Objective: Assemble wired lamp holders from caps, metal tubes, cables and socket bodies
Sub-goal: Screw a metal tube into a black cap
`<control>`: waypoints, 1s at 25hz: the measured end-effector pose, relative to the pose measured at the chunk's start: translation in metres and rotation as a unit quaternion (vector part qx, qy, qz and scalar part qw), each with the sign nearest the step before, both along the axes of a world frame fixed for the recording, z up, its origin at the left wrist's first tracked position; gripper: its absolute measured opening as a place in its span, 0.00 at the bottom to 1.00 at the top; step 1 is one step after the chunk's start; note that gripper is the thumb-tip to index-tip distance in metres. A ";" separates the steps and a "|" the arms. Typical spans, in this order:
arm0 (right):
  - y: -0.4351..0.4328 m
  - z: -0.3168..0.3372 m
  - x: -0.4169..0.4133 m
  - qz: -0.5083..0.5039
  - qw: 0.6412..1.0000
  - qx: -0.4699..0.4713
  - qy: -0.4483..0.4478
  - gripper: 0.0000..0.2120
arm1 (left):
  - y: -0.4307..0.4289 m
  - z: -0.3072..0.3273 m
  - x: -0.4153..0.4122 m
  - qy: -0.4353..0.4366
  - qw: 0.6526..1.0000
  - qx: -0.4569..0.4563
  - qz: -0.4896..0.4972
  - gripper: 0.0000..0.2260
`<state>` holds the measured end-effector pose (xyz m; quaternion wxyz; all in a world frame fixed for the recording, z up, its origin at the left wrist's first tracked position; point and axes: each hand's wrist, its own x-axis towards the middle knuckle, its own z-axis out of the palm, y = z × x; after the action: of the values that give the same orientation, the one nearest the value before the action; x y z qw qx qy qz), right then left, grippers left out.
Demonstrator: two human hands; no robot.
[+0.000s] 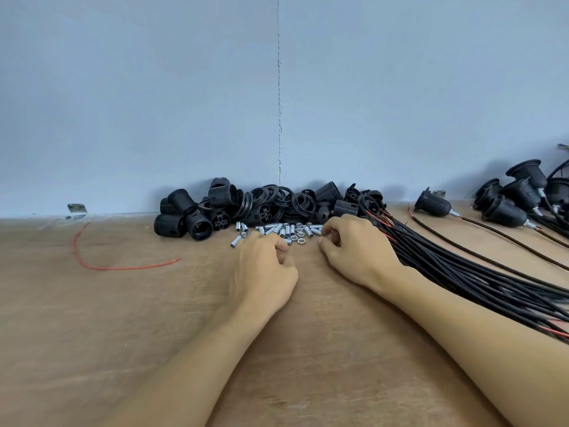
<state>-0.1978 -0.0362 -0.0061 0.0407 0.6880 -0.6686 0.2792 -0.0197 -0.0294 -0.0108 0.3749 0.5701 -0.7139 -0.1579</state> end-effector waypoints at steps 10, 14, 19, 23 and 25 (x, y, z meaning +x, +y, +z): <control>-0.003 -0.002 0.011 0.094 0.995 0.016 -0.026 0.15 | -0.005 -0.002 0.004 0.006 1.000 0.008 0.015 0.13; 0.001 -0.005 0.008 0.070 0.997 0.022 0.013 0.13 | -0.003 -0.004 0.001 -0.049 0.998 -0.015 -0.042 0.18; 0.006 -0.004 0.005 0.050 0.999 0.000 -0.005 0.16 | -0.002 -0.011 -0.001 -0.159 0.979 -0.051 -0.116 0.16; 0.009 -0.005 0.007 0.043 0.999 -0.008 0.015 0.14 | -0.004 -0.010 -0.001 -0.094 0.987 -0.071 -0.107 0.08; 0.011 -0.004 0.008 0.055 0.998 -0.011 0.021 0.15 | -0.003 -0.008 0.000 -0.072 0.990 -0.067 -0.097 0.02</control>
<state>-0.1894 -0.0250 -0.0101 0.0470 0.7290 -0.6254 0.2742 -0.0202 -0.0324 -0.0191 0.3427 0.4819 -0.7997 -0.1040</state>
